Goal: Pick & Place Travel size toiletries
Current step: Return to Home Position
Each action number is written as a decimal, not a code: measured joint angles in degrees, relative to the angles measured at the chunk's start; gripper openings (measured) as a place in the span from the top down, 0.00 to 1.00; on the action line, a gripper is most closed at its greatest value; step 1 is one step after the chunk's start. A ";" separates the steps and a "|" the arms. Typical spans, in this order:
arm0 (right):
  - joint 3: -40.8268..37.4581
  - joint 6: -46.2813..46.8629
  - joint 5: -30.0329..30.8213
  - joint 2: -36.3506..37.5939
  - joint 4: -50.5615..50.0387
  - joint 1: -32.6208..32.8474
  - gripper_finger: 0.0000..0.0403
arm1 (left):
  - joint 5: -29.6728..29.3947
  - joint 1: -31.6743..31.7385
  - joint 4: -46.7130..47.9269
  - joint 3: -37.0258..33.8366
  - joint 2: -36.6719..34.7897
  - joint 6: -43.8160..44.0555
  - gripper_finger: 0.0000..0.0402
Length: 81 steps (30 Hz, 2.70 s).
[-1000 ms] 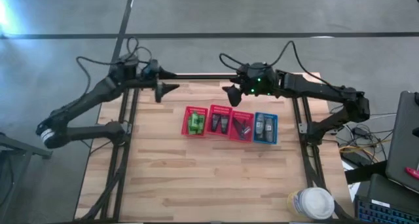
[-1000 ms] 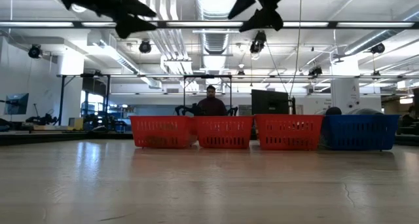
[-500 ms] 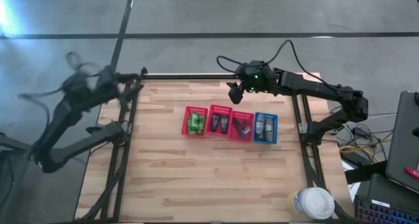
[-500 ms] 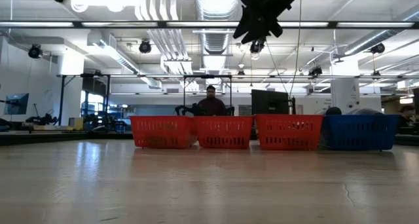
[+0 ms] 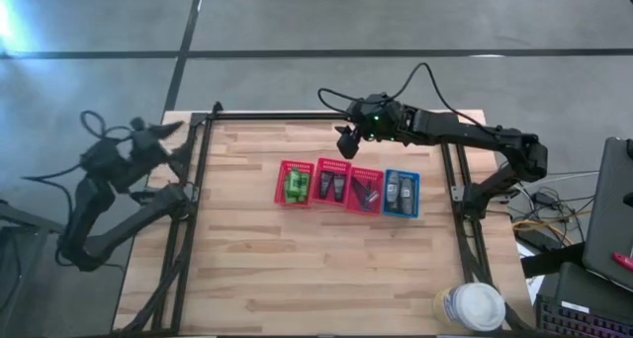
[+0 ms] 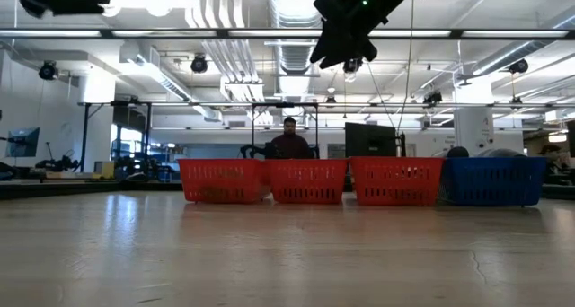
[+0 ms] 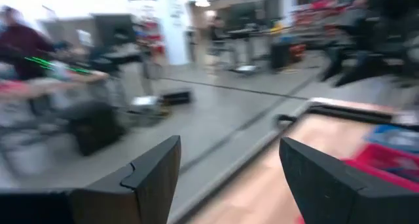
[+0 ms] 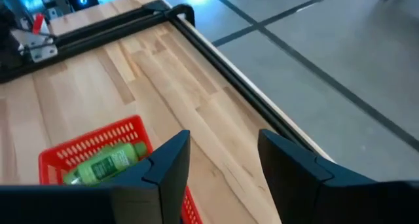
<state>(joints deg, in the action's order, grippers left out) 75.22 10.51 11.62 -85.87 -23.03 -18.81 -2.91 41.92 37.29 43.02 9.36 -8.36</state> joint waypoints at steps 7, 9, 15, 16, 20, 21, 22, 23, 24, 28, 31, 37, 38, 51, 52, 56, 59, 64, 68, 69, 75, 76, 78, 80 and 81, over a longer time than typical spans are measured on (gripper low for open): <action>0.07 0.40 0.32 -1.75 1.98 0.04 0.61 | 7.97 -0.01 -2.85 -9.12 -0.50 8.48 0.34; 0.07 0.86 0.32 -1.70 1.97 0.04 0.63 | 6.73 -0.01 -3.29 -10.70 -0.83 9.77 0.34; 0.40 11.02 -8.40 2.04 2.48 1.08 0.67 | 5.54 -0.01 -5.71 -13.10 -1.11 10.17 0.34; 0.33 10.66 -9.70 2.93 2.70 1.27 0.68 | 4.94 -0.01 -5.78 -13.16 -1.11 10.23 0.34; -0.44 9.62 -10.27 4.95 2.20 1.52 0.71 | 4.08 -0.01 -5.67 -13.37 -0.89 10.50 0.34; -0.50 9.37 -10.15 5.09 2.12 1.42 0.72 | 4.08 -0.01 -5.65 -13.39 -0.89 10.54 0.34; -0.50 9.16 -10.00 5.19 2.42 1.35 0.73 | 4.08 -0.01 -5.69 -13.39 -0.89 10.54 0.34; -0.50 9.05 -9.91 5.34 2.41 1.32 0.74 | 4.08 -0.01 -5.65 -13.39 -0.89 10.54 0.34; -0.50 8.92 -9.91 5.40 2.48 1.33 0.75 | 4.09 -0.01 -5.65 -13.39 -0.89 10.55 0.34; -0.48 8.19 -10.17 4.57 2.71 1.30 0.79 | 4.11 -0.01 -5.64 -13.39 -0.89 10.56 0.34; -0.48 7.51 -10.04 4.05 2.65 1.06 0.82 | 4.11 0.12 -6.22 -13.97 -1.98 10.58 0.34; -0.48 8.02 -10.17 4.05 2.66 1.08 0.87 | 4.81 6.86 -7.64 -16.72 -8.44 10.59 0.34; -0.48 8.08 -10.19 4.05 2.65 1.07 0.88 | 4.76 8.53 -8.38 -17.42 -9.29 10.57 0.34; -0.48 7.80 -10.10 4.05 2.28 0.38 0.91 | 4.49 35.12 -13.69 -34.42 -9.24 10.56 0.34; -0.48 7.73 -10.06 4.05 2.30 0.33 0.90 | 4.30 36.72 -13.84 -36.15 -9.24 10.64 0.34; -0.50 7.71 -10.13 4.05 2.12 0.44 0.87 | 2.76 41.41 -13.10 -34.87 -8.59 10.76 0.34; -0.53 7.72 -10.14 4.04 1.82 0.42 0.85 | 1.90 43.31 -14.48 -35.22 -9.24 10.80 0.34; -0.57 7.51 -9.88 4.05 1.81 0.27 0.81 | 1.66 43.50 -15.52 -36.23 -9.24 10.80 0.34; -0.57 7.51 -9.75 4.05 1.80 0.24 0.77 | 1.66 43.37 -16.36 -36.34 -9.10 10.80 0.34; -0.57 7.51 -9.75 4.05 1.80 0.24 0.76 | 1.66 43.37 -16.36 -36.34 -9.09 10.80 0.34; -0.57 9.27 -9.73 4.05 0.56 0.26 0.72 | 1.61 43.37 -16.52 -36.50 -9.01 10.80 0.34; -0.57 9.57 -9.73 4.03 0.40 0.26 0.71 | 1.43 43.37 -16.78 -36.62 -8.45 10.80 0.34; -0.57 10.31 -9.71 4.05 0.29 0.28 0.70 | 1.42 43.33 -18.58 -36.95 -7.36 10.80 0.34; -0.57 11.14 -9.71 4.05 0.31 0.28 0.69 | 1.29 43.24 -20.40 -37.34 -6.15 10.80 0.34; -0.57 11.72 -9.71 4.05 0.32 0.28 0.68 | 1.30 43.24 -21.39 -37.51 -5.56 10.80 0.34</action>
<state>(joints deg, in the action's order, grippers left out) 74.65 22.24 1.91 -81.82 -22.71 -18.52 -1.62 85.17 15.90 5.51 3.80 2.44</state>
